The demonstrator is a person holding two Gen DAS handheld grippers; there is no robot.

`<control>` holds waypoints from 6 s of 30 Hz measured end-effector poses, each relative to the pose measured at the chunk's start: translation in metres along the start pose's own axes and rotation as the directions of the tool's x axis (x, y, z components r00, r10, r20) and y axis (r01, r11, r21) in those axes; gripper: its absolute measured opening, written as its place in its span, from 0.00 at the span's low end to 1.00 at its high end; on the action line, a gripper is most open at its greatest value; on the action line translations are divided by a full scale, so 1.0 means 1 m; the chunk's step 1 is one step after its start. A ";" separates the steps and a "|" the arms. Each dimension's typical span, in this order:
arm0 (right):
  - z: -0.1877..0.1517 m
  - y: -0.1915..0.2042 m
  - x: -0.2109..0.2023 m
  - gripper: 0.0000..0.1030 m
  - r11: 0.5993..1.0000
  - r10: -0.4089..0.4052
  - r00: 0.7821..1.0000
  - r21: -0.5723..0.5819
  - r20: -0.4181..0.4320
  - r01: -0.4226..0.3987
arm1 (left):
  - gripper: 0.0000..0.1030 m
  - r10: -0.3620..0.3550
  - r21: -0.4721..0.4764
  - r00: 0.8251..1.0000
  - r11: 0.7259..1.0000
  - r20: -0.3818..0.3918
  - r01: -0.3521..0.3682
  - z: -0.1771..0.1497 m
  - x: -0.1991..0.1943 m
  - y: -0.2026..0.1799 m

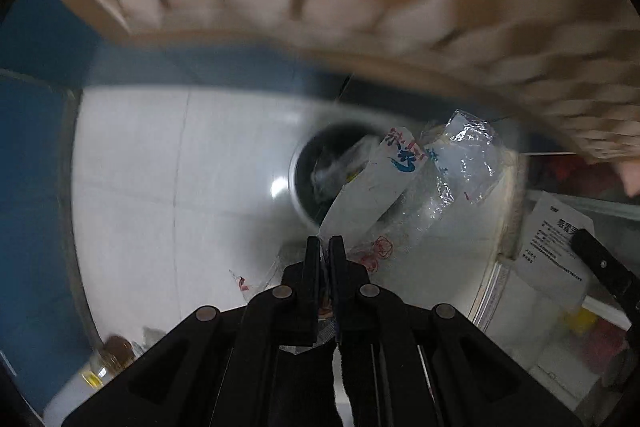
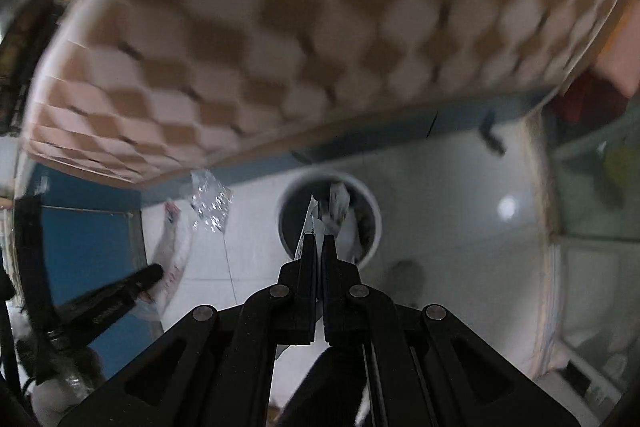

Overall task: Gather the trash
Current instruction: 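Lower both items over the bin and open both tools, then raise both tools back toward the counter, then grasp the red-and-white snack bag with the left tool while the right tool grasps it too, then carry the snack bag over the bin and open both tools to drop it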

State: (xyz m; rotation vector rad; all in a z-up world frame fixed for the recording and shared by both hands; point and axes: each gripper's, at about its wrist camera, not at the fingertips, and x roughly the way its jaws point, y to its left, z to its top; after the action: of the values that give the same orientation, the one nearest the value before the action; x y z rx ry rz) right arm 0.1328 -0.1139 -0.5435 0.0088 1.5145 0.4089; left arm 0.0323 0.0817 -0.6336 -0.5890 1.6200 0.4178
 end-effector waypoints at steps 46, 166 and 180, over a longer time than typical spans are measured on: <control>-0.034 -0.020 0.197 0.99 0.958 -0.209 0.972 -0.222 -0.103 0.183 | 0.93 0.068 0.047 0.991 0.996 0.119 -0.074 -0.017 0.040 -0.010; 0.003 0.078 -0.148 0.23 0.979 0.142 0.979 -0.169 0.145 -0.117 | 0.23 0.249 0.076 0.796 0.935 0.551 -0.345 -0.058 -0.302 0.028; -0.021 -0.034 0.158 0.23 1.000 0.014 0.998 0.004 -0.060 -0.014 | 0.23 0.268 0.116 0.960 0.954 0.081 -0.276 0.049 0.107 0.006</control>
State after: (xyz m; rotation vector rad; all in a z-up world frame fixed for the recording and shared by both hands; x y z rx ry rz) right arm 0.1213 -0.1087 -0.7064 0.0101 1.5757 0.4206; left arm 0.0611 0.1008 -0.7461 -0.2533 1.6572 0.5264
